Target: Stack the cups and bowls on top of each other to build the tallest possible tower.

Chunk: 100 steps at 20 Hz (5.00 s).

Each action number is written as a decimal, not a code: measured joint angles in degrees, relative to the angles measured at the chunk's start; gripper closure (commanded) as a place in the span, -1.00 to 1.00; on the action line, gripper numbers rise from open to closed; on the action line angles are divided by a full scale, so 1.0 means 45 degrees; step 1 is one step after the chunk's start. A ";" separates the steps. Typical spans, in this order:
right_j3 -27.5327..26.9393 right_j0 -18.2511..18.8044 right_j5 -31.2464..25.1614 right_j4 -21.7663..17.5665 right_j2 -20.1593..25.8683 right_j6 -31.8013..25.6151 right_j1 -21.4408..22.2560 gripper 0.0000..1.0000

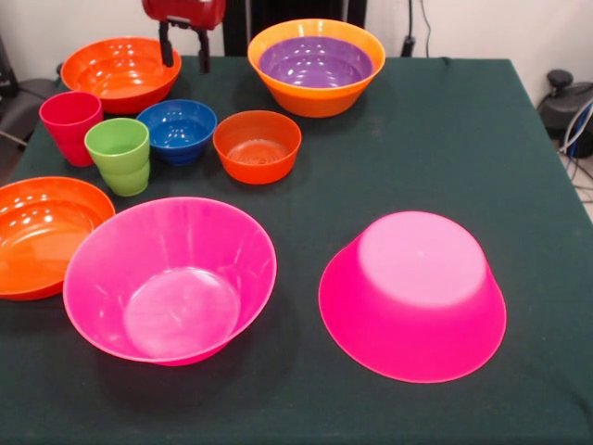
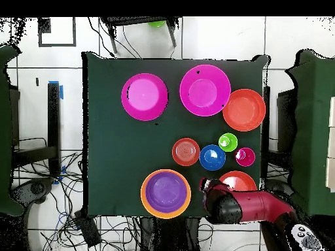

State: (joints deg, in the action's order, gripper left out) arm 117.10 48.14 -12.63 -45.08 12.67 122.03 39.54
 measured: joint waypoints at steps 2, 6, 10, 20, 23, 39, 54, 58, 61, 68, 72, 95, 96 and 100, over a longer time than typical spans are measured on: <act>-0.0062 0.0089 0.0003 -0.0151 0.0007 0.0000 -0.0117 -1.00; -0.0184 0.0369 0.0000 -0.0420 0.0117 0.0000 -0.0423 -1.00; -0.0239 0.0412 0.0003 -0.0571 0.0214 0.0000 -0.0573 -1.00; -0.0518 0.0238 0.0003 -0.1325 0.0293 0.0000 -0.1191 -1.00; -0.0585 0.0189 0.0005 -0.1548 0.0312 0.0000 -0.1389 -1.00; -0.0806 0.0168 0.0000 -0.2010 0.0387 0.0000 -0.1498 -1.00; -0.0795 0.0410 -0.0620 -0.1743 0.0891 0.0000 -0.0031 -1.00; -0.0797 0.0596 -0.0981 -0.1735 0.1120 0.0000 0.0196 -1.00; -0.0797 0.0714 -0.1098 -0.1735 0.1234 0.0000 0.0171 -1.00; -0.0799 0.0722 -0.1095 -0.1737 0.1234 0.0000 -0.0226 -1.00; -0.0805 0.0706 -0.1095 -0.1915 0.1230 0.0000 -0.0563 -1.00; -0.1133 0.0016 -0.0771 -0.3028 0.0607 0.0000 -0.1830 -1.00; -0.1113 0.0034 -0.0771 -0.3007 0.0610 0.0000 -0.1740 -1.00; -0.0913 0.0248 -0.0771 -0.2806 0.0623 0.0000 -0.0996 -1.00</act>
State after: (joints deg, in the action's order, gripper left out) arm 113.00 49.26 -16.10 -57.71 15.47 122.03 35.06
